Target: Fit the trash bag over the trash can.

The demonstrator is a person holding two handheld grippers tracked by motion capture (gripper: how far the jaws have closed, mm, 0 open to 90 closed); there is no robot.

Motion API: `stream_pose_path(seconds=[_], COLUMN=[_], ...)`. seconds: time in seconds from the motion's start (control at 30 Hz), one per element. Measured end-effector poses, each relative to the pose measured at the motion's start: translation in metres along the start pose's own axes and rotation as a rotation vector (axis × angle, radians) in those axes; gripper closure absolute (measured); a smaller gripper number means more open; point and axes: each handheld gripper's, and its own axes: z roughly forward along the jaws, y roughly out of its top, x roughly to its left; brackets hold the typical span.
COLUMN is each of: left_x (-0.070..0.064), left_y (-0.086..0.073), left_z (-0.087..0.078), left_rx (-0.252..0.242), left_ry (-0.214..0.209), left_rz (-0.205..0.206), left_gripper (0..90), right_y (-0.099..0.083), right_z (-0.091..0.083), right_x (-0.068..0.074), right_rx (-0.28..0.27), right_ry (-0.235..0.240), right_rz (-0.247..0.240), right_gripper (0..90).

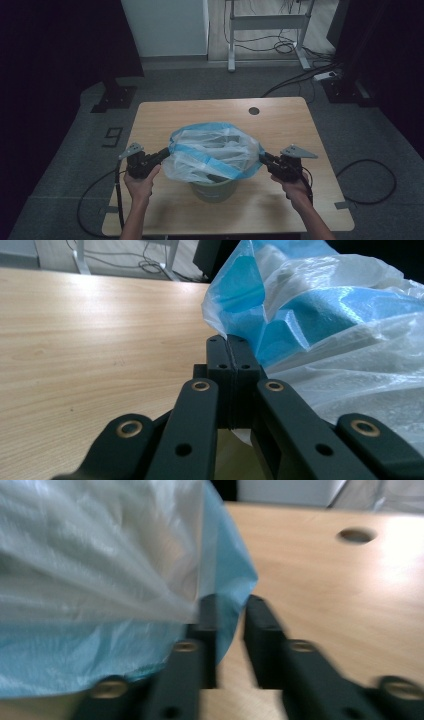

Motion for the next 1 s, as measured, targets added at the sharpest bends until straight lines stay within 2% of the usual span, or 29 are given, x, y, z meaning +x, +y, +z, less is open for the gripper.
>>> stream_pose_path(seconds=[0.1, 0.2, 0.33, 0.43, 0.63, 0.87, 0.93, 1.0], left_x=[-0.002, -0.003, -0.006, -0.007, -0.01, -0.012, -0.013, -0.014], left_y=[0.001, 0.003, 0.004, 0.004, 0.006, 0.009, 0.009, 0.01], left_z=[-0.002, -0.004, -0.008, -0.01, -0.013, -0.014, -0.014, -0.015], left_rx=[-0.003, -0.011, -0.023, -0.03, -0.039, -0.043, -0.043, -0.044], left_ry=[-0.002, -0.007, -0.011, -0.01, -0.011, -0.016, -0.015, -0.013], left_rz=[0.006, 0.01, 0.022, 0.027, 0.041, 0.047, 0.05, 0.052], left_gripper=[89.3, 89.2, 89.0, 89.0, 89.1, 89.1, 89.1, 89.1], right_y=[0.006, 0.013, 0.022, 0.029, 0.041, 0.045, 0.045, 0.044], right_z=[-0.015, -0.029, -0.048, -0.055, -0.048, -0.028, -0.024, -0.023], right_x=[0.004, 0.009, 0.023, 0.038, 0.069, 0.095, 0.1, 0.104], right_rx=[-0.058, -0.09, -0.127, -0.125, -0.08, -0.032, -0.023, -0.037], right_ry=[-0.005, -0.005, 0.066, 0.137, 0.273, 0.359, 0.377, 0.395], right_rz=[0.002, -0.005, -0.035, -0.065, -0.112, -0.154, -0.169, -0.194], right_gripper=[55.9, 50.4, 48.7, 46.2, 43.7, 44.1, 47.9, 56.4])
